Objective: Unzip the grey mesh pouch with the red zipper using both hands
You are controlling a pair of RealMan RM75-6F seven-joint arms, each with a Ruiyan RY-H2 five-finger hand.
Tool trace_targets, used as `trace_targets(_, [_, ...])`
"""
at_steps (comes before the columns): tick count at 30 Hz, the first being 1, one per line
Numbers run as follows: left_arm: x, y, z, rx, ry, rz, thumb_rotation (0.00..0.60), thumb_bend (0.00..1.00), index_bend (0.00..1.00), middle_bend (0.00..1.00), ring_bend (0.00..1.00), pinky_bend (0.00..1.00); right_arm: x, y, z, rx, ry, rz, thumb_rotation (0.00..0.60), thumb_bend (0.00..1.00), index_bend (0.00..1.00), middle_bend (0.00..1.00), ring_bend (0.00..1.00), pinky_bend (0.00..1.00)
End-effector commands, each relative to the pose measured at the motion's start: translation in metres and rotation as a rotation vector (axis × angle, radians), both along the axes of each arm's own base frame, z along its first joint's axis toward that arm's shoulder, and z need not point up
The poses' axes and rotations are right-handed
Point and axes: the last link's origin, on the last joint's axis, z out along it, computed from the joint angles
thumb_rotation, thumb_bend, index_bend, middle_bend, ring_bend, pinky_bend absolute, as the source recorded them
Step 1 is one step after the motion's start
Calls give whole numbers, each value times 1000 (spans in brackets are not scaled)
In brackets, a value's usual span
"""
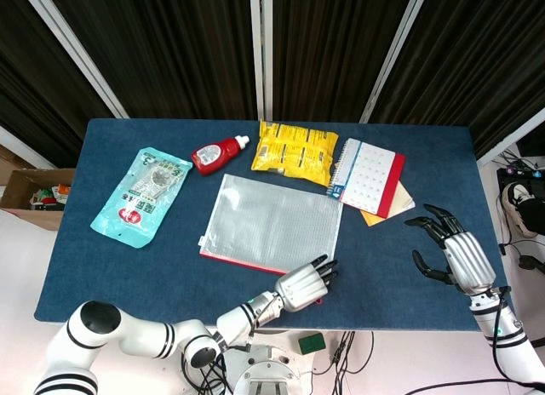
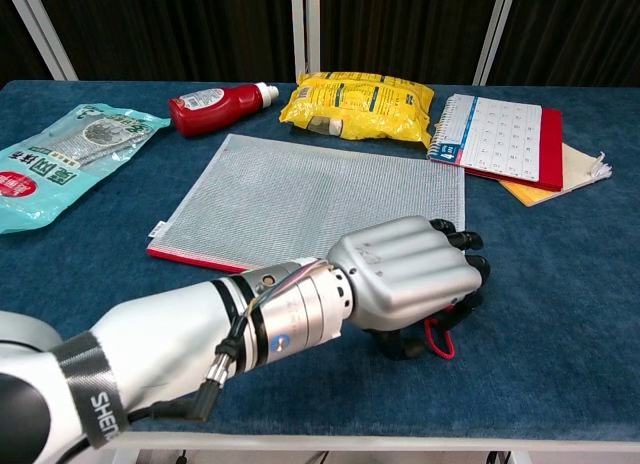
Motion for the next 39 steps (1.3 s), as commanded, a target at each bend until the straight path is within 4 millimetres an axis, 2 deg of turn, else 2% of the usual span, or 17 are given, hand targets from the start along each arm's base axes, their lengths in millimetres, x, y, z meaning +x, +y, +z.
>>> trace_targets(1, [1, -1, -2, -6, -1, 4, 600, 216, 518, 171, 44, 120, 0, 0, 0, 1, 1, -2, 600, 434, 287, 311, 77, 165])
trace_targets(11, [-1, 0, -7, -14, 6, 5, 600, 296, 564, 187, 44, 119, -2, 1, 1, -2, 0, -9, 600, 431, 287, 311, 77, 164])
trace_targets(21, [-3, -1, -2, -12, -22, 20, 600, 437, 591, 205, 44, 119, -2, 1, 1, -1, -1, -6, 600, 430, 287, 311, 77, 164])
trace_targets(24, [-4, 0, 11, 1, -78, 45, 600, 447, 598, 208, 44, 119, -1, 1, 3, -6, 0, -4, 600, 430, 287, 311, 77, 161])
trace_targets(27, [-7, 2, 31, 27, -157, 78, 600, 447, 598, 209, 44, 119, -1, -1, 7, -18, -4, -4, 600, 430, 287, 311, 77, 161])
trace_targets(32, [-13, 8, 75, 101, -301, 134, 600, 447, 598, 209, 44, 120, 0, -10, 11, -3, -5, -15, 600, 436, 287, 312, 85, 194])
trace_targets(35, [-17, 13, 100, 141, -375, 175, 600, 447, 598, 209, 44, 120, 12, -14, 1, 77, 7, 8, 600, 440, 286, 311, 89, 195])
trace_targets(39, [-19, 18, 123, 170, -442, 226, 600, 446, 599, 209, 44, 120, 41, -18, -17, 199, 66, 88, 600, 424, 293, 314, 94, 199])
